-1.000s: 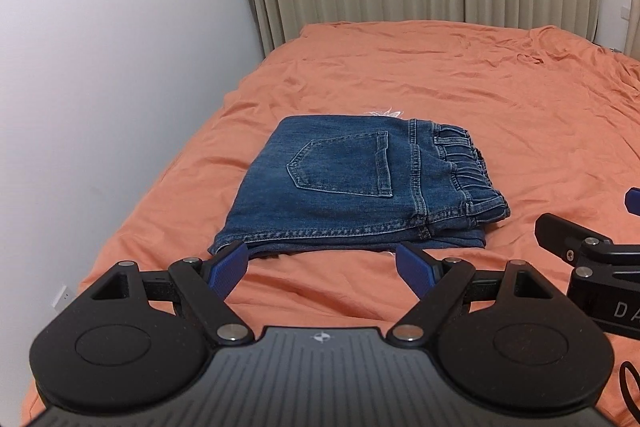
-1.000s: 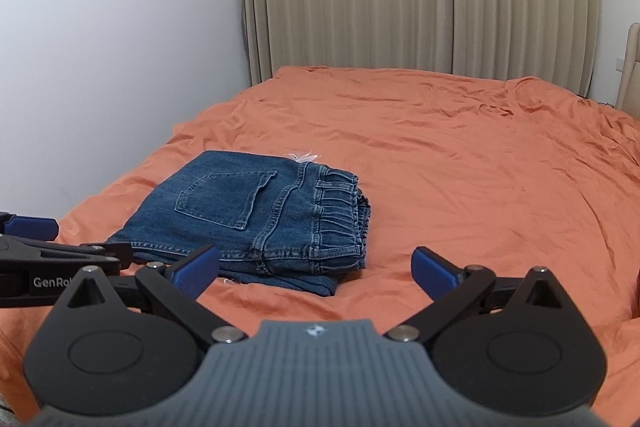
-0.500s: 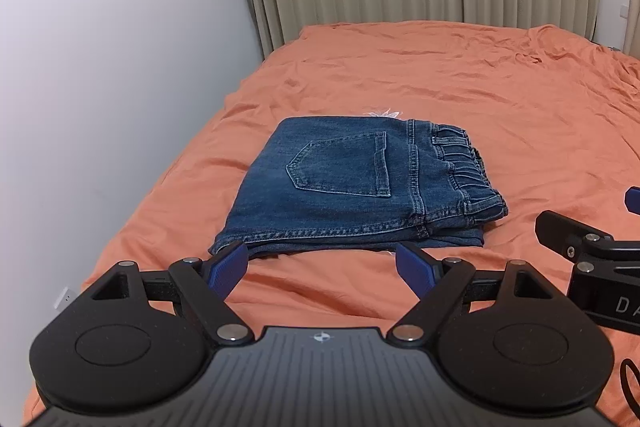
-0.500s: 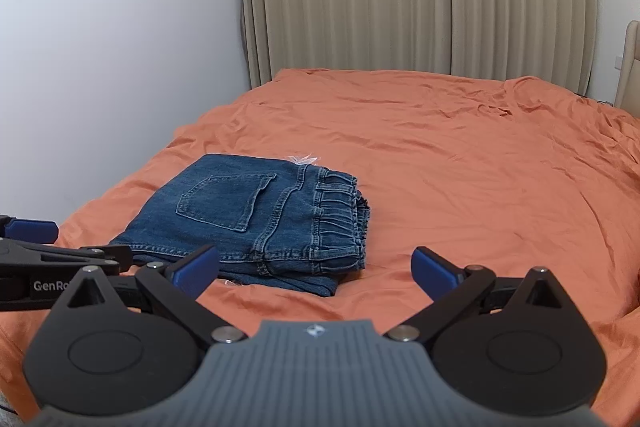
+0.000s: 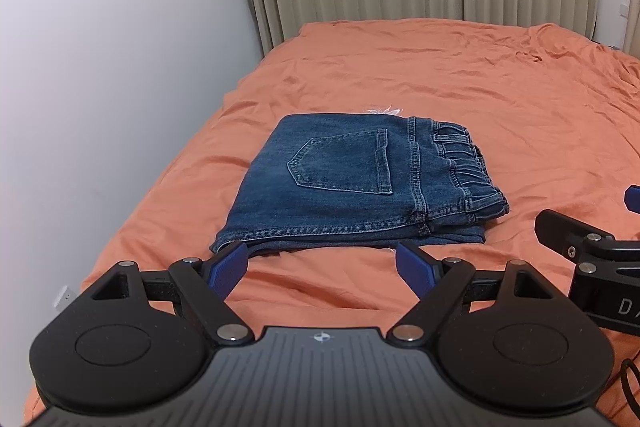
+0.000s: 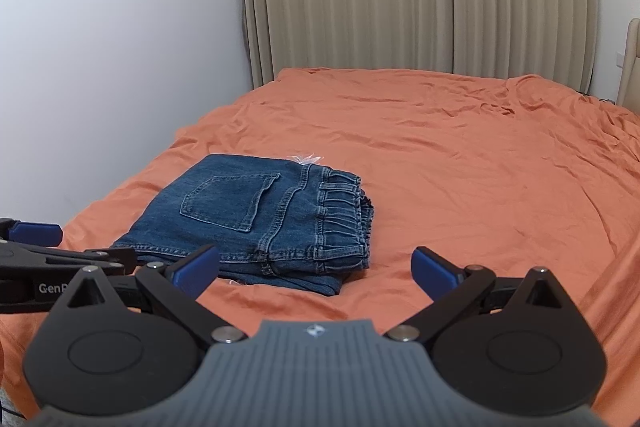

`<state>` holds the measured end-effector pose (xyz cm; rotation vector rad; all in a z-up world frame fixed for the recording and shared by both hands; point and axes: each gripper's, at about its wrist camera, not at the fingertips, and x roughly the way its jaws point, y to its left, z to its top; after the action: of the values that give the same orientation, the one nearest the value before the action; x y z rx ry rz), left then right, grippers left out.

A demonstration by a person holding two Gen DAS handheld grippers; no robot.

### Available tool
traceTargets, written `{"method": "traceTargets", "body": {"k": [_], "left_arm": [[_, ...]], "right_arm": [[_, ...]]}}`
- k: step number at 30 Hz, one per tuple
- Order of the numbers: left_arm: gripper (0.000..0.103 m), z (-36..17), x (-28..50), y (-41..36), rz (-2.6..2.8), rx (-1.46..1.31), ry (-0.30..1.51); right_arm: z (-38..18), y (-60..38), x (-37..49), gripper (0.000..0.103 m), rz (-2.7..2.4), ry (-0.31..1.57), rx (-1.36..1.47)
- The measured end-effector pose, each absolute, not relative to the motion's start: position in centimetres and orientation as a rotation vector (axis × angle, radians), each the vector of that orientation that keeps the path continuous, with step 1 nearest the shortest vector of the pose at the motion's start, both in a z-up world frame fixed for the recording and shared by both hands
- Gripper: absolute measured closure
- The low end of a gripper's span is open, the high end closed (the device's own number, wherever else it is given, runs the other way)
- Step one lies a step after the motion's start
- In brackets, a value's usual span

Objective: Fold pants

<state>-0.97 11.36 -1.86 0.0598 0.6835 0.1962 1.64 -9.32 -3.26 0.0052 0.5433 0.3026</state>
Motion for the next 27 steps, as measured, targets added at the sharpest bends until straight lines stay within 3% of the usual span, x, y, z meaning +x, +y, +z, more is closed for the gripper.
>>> {"method": "traceTargets", "body": {"k": [27], "left_arm": [[0.005, -1.79, -1.02, 12.11, 0.205, 0.061, 0.683]], "right_arm": [[-3.08, -8.89, 1.64, 0.005, 0.321, 0.538, -0.006]]}}
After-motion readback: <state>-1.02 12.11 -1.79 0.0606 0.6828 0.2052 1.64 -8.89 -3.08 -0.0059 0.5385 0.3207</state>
